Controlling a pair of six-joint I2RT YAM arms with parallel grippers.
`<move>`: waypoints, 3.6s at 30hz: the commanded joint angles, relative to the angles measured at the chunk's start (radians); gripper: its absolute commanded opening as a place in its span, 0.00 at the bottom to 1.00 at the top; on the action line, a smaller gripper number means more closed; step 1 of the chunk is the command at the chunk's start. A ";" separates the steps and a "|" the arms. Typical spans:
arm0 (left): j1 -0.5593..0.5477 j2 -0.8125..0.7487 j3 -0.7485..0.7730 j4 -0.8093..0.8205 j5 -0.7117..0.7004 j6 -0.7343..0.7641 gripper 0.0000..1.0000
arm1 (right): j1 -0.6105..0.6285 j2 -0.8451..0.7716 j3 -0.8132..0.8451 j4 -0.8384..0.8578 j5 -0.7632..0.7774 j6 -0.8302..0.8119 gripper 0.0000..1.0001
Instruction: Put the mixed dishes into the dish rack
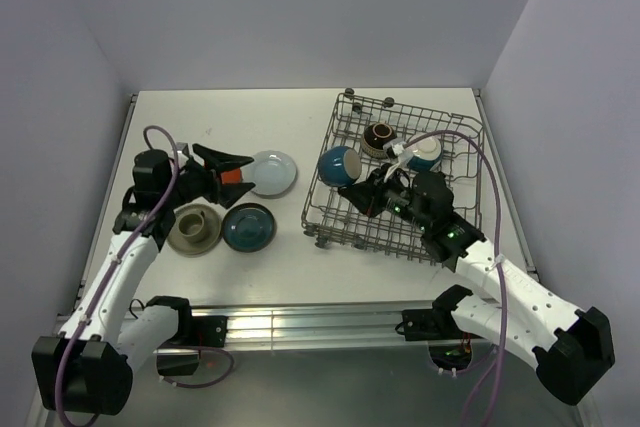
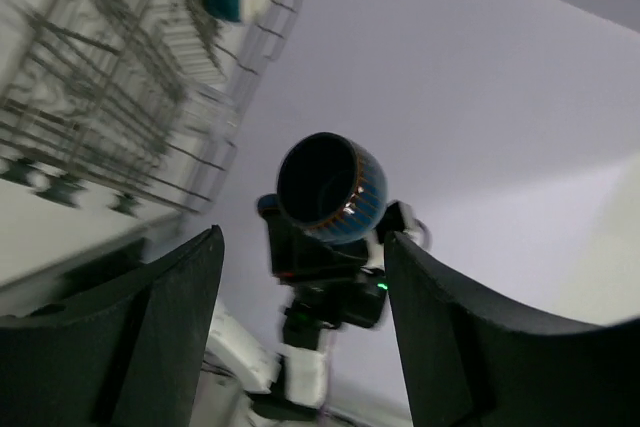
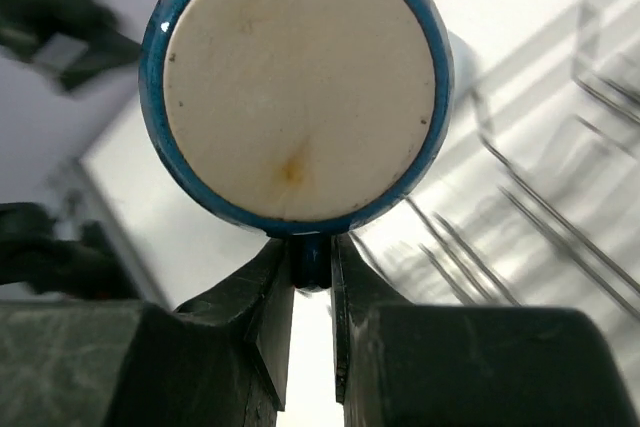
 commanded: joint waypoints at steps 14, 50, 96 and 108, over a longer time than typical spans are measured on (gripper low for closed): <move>0.009 -0.014 0.105 -0.521 -0.465 0.667 0.65 | -0.001 0.124 0.224 -0.628 0.425 -0.244 0.00; 0.010 0.035 0.115 -0.757 -1.080 0.565 0.63 | -0.018 0.460 0.215 -0.596 0.551 -0.196 0.49; 0.016 -0.117 0.182 -0.281 -0.185 0.532 0.00 | 0.137 0.010 0.262 -0.499 0.197 0.161 1.00; -0.043 -0.129 -0.242 0.827 0.126 -0.094 0.00 | 0.138 0.064 0.153 -0.065 -0.130 0.333 1.00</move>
